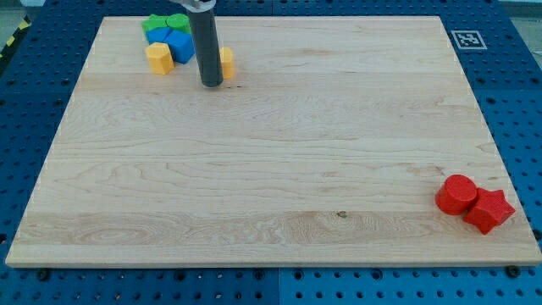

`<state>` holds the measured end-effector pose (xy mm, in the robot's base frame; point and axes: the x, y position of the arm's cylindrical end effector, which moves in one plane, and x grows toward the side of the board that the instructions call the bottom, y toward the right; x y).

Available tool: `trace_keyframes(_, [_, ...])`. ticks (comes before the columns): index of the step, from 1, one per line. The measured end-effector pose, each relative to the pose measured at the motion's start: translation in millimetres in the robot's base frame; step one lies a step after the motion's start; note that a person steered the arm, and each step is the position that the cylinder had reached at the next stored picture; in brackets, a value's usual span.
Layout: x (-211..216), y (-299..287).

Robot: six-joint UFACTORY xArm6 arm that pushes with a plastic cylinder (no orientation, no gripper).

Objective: Move the yellow heart into yellow hexagon

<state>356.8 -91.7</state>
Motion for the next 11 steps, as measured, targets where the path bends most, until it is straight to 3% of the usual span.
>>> trace_keyframes(1, [17.5, 46.5])
trace_keyframes(2, [-6.1, 89.6])
trace_keyframes(3, [-34.5, 78.3])
trace_keyframes(5, [-35.9, -7.5])
trace_keyframes(11, [-39.9, -46.4])
